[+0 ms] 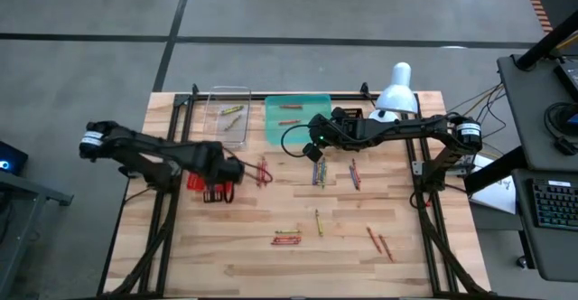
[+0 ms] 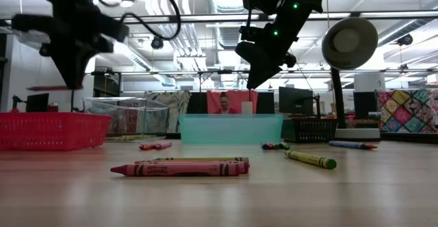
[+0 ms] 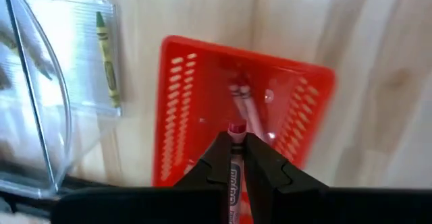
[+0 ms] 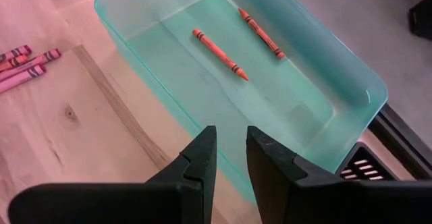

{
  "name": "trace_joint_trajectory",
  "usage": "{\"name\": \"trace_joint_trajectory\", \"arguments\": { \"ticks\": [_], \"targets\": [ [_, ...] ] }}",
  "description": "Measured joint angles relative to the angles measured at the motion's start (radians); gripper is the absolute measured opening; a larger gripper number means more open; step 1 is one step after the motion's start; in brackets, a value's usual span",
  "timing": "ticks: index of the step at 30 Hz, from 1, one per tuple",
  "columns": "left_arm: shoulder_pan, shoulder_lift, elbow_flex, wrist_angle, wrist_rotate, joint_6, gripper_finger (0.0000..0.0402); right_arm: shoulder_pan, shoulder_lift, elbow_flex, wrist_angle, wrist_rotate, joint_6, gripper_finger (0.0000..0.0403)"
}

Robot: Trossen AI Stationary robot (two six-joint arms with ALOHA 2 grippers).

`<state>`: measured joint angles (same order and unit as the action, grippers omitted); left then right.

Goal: Sort crayons
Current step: Put the red crayon into the red bin

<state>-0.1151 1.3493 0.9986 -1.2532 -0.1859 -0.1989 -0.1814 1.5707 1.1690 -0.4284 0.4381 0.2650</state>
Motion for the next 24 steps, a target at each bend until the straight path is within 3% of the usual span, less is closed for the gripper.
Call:
{"name": "trace_joint_trajectory", "arguments": {
  "ticks": [9,17,24],
  "targets": [
    [0.154,-0.009,-0.135,0.139,0.049,0.303,0.0001,0.0,0.0,0.0,0.0,0.0,-0.003,0.0073],
    [0.192,-0.009,-0.237,0.21,0.073,0.34,0.0001,0.0,0.0,0.0,0.0,0.0,0.009,0.0073],
    [0.192,-0.005,-0.226,0.261,0.073,0.358,0.0001,0.0,0.0,0.0,0.0,0.0,0.015,0.0073]
  ]
}}
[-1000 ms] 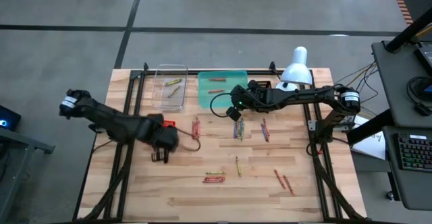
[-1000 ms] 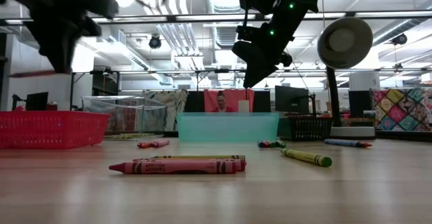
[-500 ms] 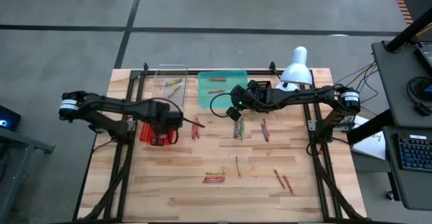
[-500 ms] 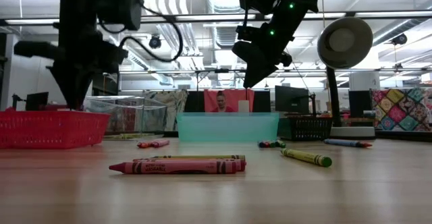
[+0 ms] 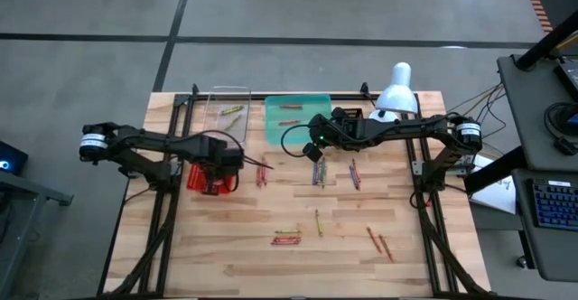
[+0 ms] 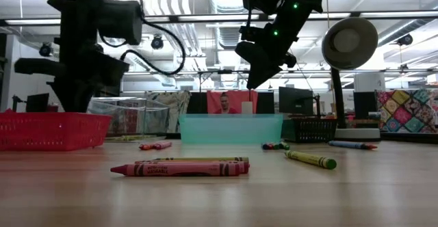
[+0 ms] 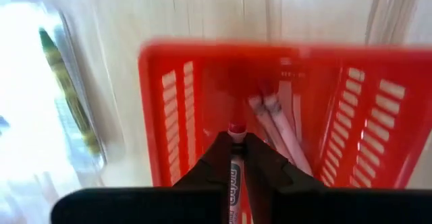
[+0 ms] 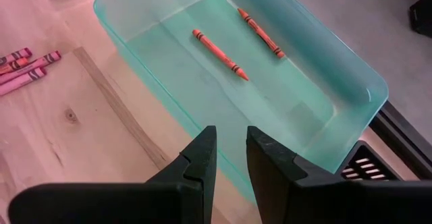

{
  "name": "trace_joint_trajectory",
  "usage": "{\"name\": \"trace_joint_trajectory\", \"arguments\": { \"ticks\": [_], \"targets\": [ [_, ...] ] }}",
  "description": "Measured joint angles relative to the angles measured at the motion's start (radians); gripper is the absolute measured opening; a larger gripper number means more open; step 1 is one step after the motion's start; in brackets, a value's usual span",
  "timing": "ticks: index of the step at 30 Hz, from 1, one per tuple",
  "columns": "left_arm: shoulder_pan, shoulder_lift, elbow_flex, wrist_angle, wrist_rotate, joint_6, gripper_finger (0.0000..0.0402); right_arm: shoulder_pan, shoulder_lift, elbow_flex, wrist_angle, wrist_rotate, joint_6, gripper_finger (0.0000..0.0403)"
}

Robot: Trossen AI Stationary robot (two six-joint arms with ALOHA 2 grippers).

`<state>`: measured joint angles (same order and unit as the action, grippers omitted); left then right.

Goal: Sort crayons
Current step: Put the red crayon into the red bin, then put the green crayon into the transparent bin

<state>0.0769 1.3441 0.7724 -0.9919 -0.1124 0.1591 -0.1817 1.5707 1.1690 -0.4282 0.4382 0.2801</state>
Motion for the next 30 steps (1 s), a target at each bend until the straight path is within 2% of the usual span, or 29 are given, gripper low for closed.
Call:
{"name": "trace_joint_trajectory", "arguments": {
  "ticks": [11,22,30],
  "targets": [
    [0.007,0.022,-0.004,0.042,-0.01,0.044,0.0014,0.0,0.0,0.0,0.001,0.0,0.0,0.0073],
    [0.009,0.025,-0.006,0.039,-0.034,-0.002,0.0042,0.0,0.0,0.0,0.0,0.0,0.0,0.0073],
    [0.009,0.014,0.035,0.038,-0.035,-0.041,0.0044,0.0,0.0,0.0,0.0,-0.004,0.01,0.0073]
  ]
}}
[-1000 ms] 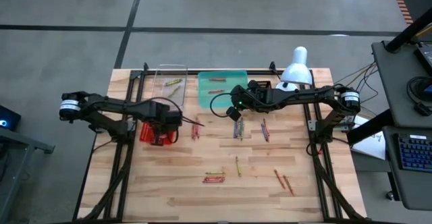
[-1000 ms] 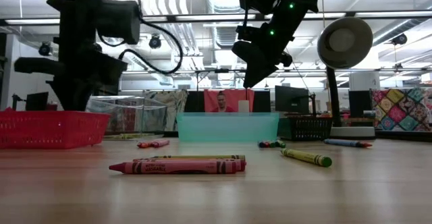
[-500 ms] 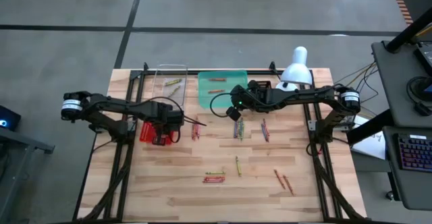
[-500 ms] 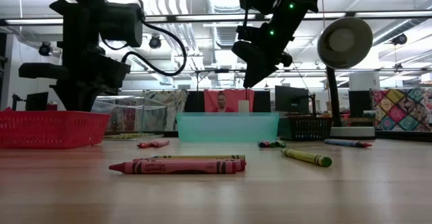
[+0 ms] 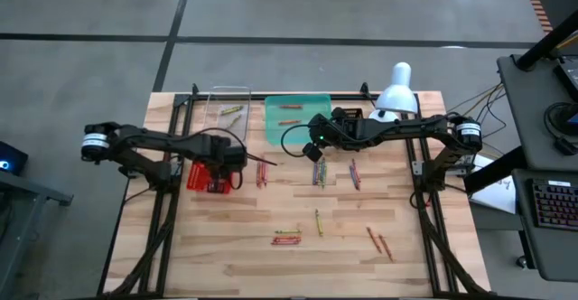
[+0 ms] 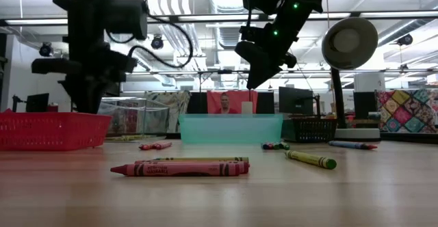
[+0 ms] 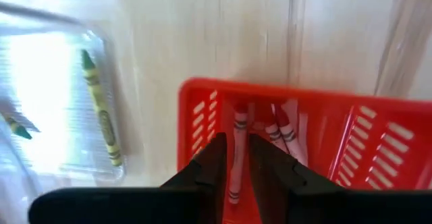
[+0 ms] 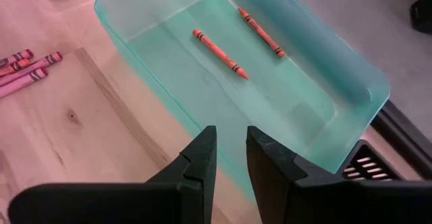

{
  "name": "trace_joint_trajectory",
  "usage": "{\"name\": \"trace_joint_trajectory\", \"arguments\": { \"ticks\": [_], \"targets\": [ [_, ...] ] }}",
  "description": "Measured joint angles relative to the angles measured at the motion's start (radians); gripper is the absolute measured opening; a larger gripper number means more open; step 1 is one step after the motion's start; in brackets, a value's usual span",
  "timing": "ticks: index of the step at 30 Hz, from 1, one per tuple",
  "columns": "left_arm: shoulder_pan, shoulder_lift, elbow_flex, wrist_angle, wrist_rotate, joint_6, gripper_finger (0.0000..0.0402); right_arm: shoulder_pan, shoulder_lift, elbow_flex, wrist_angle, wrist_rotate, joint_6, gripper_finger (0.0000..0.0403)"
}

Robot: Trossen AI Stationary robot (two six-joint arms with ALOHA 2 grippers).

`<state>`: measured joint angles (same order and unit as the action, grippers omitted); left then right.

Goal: Sort crayons
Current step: Put the green crayon into the transparent bin

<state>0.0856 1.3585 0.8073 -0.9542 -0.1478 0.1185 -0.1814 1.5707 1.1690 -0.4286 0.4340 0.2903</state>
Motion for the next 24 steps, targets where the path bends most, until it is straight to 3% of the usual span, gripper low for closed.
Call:
{"name": "trace_joint_trajectory", "arguments": {
  "ticks": [6,18,24],
  "targets": [
    [0.0,-0.048,0.055,0.046,0.0,0.023,0.0043,0.0,0.0,0.0,-0.002,-0.104,0.032,0.0073],
    [0.0,-0.286,0.035,0.489,0.0,0.157,0.0043,0.0,0.0,0.018,-0.015,-0.363,0.113,0.0073],
    [0.0,-0.353,0.034,0.66,0.0,0.157,0.0043,0.001,0.0,0.016,-0.135,-0.435,0.193,0.0073]
  ]
}}
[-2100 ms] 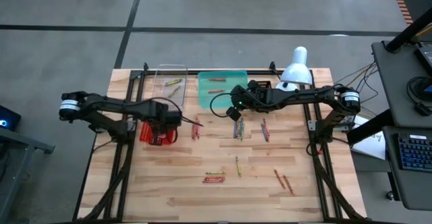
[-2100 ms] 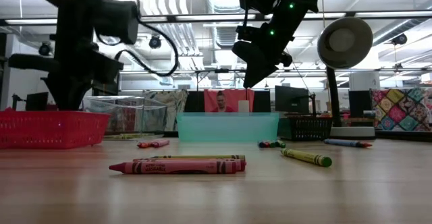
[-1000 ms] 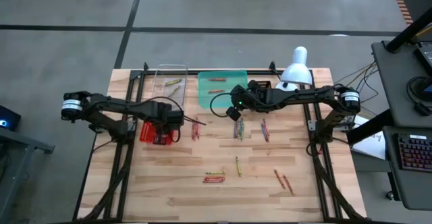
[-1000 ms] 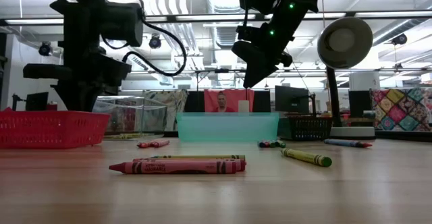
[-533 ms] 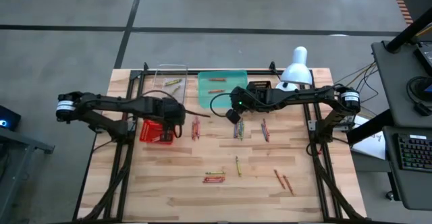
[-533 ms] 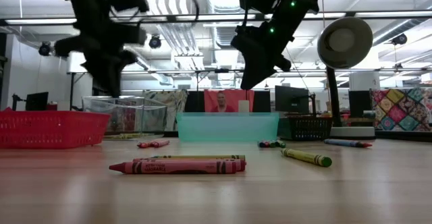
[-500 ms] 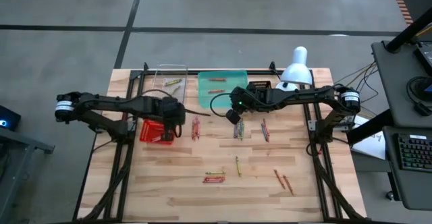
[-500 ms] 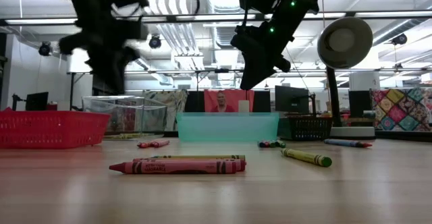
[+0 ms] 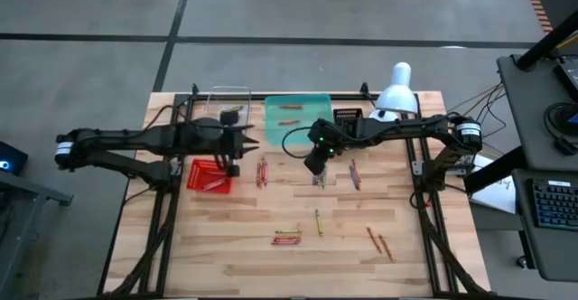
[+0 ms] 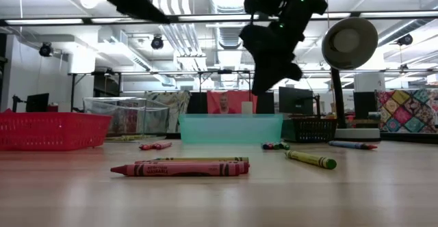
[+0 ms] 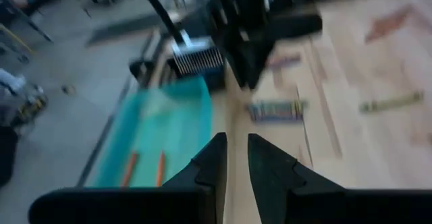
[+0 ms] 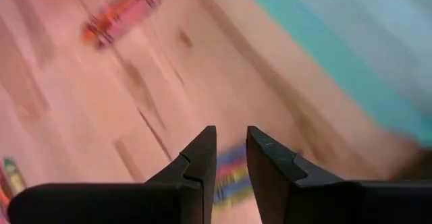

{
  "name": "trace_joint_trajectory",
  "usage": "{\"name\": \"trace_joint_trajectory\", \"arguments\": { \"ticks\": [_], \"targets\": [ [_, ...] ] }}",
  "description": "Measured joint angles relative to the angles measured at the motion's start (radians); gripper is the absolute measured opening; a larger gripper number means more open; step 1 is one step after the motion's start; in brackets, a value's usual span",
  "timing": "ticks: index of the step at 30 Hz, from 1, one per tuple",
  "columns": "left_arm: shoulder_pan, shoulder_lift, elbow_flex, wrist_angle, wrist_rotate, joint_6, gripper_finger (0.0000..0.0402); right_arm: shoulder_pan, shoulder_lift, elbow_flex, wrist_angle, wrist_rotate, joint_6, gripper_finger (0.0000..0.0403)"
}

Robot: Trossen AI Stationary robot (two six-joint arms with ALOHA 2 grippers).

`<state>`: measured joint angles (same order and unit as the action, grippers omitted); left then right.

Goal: Sort crayons
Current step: Put the green crayon into the transparent bin

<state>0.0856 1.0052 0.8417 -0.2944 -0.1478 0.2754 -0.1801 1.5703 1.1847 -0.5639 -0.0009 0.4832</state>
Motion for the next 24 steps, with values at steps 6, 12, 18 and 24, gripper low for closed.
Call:
{"name": "trace_joint_trajectory", "arguments": {
  "ticks": [6,12,18,24],
  "targets": [
    [0.0,-0.011,0.0,0.084,-0.002,-0.003,0.0043,0.017,0.0,0.0,-0.205,0.0,0.115,0.0073],
    [0.0,0.011,-0.001,0.093,-0.002,0.004,0.0043,0.045,0.0,-0.007,-0.378,0.001,0.221,0.0072],
    [0.002,0.047,-0.001,0.098,-0.003,0.013,0.0043,0.056,0.0,-0.039,-0.415,0.001,0.29,0.0071],
    [0.003,0.076,-0.001,0.124,-0.003,0.054,0.0043,0.056,0.0,-0.091,-0.435,0.002,0.35,0.0058]
  ]
}}
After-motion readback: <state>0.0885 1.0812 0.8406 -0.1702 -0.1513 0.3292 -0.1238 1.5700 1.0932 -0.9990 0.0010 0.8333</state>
